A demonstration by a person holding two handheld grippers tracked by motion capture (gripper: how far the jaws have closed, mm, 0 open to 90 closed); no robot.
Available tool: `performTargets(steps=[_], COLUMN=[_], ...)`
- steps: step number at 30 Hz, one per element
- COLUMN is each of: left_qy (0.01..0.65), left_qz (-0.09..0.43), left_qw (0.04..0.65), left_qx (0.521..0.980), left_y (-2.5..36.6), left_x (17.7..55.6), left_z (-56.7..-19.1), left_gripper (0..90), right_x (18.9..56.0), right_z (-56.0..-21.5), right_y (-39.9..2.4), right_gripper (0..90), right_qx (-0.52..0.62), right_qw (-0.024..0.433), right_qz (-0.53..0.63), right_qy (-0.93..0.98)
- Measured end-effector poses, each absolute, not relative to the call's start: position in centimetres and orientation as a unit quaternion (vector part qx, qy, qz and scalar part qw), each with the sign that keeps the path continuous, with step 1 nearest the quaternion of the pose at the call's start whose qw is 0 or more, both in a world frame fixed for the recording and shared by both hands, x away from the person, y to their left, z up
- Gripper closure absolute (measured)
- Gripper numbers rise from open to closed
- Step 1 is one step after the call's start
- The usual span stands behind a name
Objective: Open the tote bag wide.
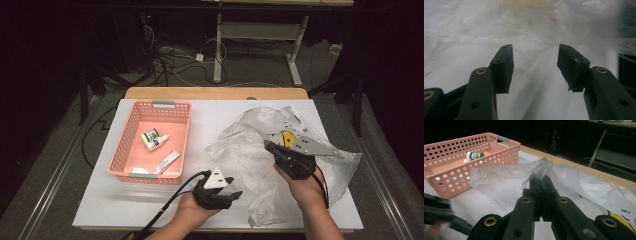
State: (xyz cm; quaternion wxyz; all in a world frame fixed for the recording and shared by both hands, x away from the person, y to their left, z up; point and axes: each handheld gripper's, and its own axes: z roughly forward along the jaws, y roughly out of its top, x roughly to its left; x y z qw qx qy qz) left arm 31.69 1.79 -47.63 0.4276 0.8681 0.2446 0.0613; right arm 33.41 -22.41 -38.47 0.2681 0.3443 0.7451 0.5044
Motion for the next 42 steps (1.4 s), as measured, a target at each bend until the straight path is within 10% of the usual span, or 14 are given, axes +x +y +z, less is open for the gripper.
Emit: performTargets(steps=[4, 9, 33, 39, 42], left_qy=[0.263, 0.26, 0.257, 0.247, 0.229], left_qz=[0.063, 0.052, 0.1, 0.103, 0.113], left_qw=[0.379, 0.382, 0.396, 0.429, 0.453], left_qx=[0.885, 0.885, 0.876, 0.863, 0.854], left_y=[0.2, 0.6, 4.1, 4.0, 2.4], left_x=[32.5, 32.8, 32.5, 31.9, 32.4], left_z=[-48.0, -48.0, -47.5, -46.6, -45.7], left_gripper=[50.8, 88.3, 87.9, 68.2, 73.1], right_x=[33.5, 33.7, 32.8, 33.3, 33.5], right_z=[-38.6, -38.7, -35.8, -36.8, -36.9], right_y=[-22.6, -22.9, -23.7, -23.4, -23.0], right_gripper=[90.0, 90.0, 90.0, 90.0, 90.0], right_qx=[0.346, 0.35, 0.345, 0.348, 0.347], right_qw=[0.269, 0.272, 0.308, 0.3, 0.296], right_qz=[0.502, 0.504, 0.525, 0.523, 0.524], right_qy=[0.746, 0.742, 0.715, 0.718, 0.72])
